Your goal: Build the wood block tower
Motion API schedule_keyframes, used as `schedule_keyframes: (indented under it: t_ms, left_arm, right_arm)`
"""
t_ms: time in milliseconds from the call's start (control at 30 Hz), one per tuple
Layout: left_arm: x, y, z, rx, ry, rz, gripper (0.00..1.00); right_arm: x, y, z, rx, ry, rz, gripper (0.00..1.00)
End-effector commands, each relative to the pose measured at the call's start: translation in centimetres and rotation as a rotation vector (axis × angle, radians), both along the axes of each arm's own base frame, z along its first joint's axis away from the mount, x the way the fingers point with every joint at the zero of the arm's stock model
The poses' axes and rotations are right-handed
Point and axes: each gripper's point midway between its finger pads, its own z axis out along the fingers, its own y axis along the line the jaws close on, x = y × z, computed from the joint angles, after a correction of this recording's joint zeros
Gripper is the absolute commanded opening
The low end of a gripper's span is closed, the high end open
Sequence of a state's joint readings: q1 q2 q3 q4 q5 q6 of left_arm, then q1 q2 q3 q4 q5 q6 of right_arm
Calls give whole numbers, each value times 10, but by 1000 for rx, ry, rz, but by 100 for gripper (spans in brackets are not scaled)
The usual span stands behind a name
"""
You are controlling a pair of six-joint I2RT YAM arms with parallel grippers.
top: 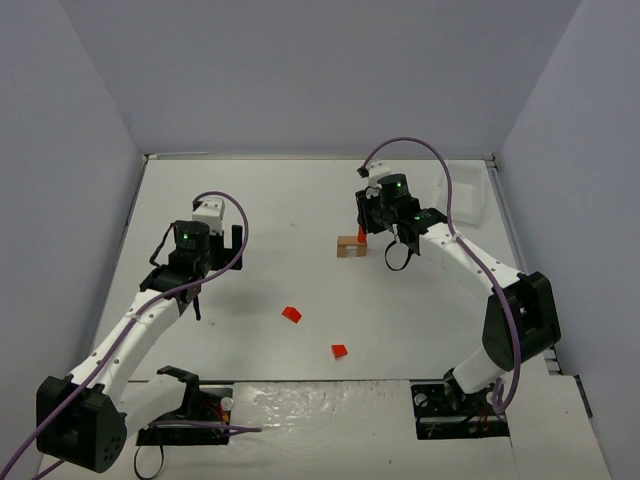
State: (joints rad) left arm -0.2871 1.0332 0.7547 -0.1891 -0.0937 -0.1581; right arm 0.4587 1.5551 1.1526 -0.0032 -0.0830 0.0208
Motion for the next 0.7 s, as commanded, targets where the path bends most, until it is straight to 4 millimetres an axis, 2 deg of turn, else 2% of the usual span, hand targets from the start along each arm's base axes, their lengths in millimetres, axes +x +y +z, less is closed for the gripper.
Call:
schedule_keyframes:
  t_ms: [0, 667]
  left_arm:
    - [9, -6, 17, -13, -68, -19, 97]
    - [9, -6, 18, -13, -70, -22, 97]
  right_arm:
    - [10, 4, 22, 24, -85, -1, 0]
    - [10, 1, 29, 8, -121, 5, 0]
